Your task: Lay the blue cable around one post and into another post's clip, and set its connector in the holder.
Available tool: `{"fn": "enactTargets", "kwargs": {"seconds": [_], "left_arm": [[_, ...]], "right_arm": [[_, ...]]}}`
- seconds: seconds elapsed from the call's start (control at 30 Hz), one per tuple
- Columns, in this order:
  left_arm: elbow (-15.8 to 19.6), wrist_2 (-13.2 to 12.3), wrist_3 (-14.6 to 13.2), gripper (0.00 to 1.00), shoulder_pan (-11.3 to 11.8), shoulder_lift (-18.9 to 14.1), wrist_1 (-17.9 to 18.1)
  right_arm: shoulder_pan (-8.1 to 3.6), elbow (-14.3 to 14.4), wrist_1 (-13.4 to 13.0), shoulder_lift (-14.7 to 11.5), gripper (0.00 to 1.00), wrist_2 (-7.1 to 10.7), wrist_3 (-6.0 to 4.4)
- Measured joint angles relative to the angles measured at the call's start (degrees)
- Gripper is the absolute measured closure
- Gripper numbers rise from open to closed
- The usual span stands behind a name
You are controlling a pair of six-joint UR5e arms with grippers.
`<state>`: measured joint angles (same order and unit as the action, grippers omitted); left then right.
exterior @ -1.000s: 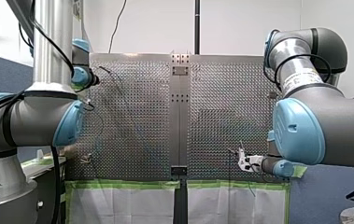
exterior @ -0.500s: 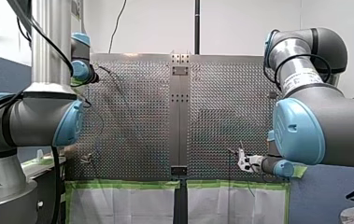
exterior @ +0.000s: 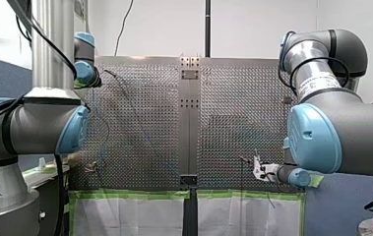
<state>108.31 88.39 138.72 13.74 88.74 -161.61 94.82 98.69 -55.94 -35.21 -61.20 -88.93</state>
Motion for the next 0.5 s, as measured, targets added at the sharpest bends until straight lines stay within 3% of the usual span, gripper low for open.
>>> {"fn": "enactTargets", "kwargs": {"seconds": [0.2, 0.5], "left_arm": [[0.0, -0.1, -2.5, 0.0, -0.9, -1.2, -2.4], [0.6, -0.1, -3.3, 0.0, -1.8, -2.4, -4.2]], "right_arm": [[-0.01, 0.0, 0.0, 0.0, 1.0, -1.3, -0.05], [0.14, 0.0, 0.0, 0.0, 1.0, -1.44, -0.14]]}}
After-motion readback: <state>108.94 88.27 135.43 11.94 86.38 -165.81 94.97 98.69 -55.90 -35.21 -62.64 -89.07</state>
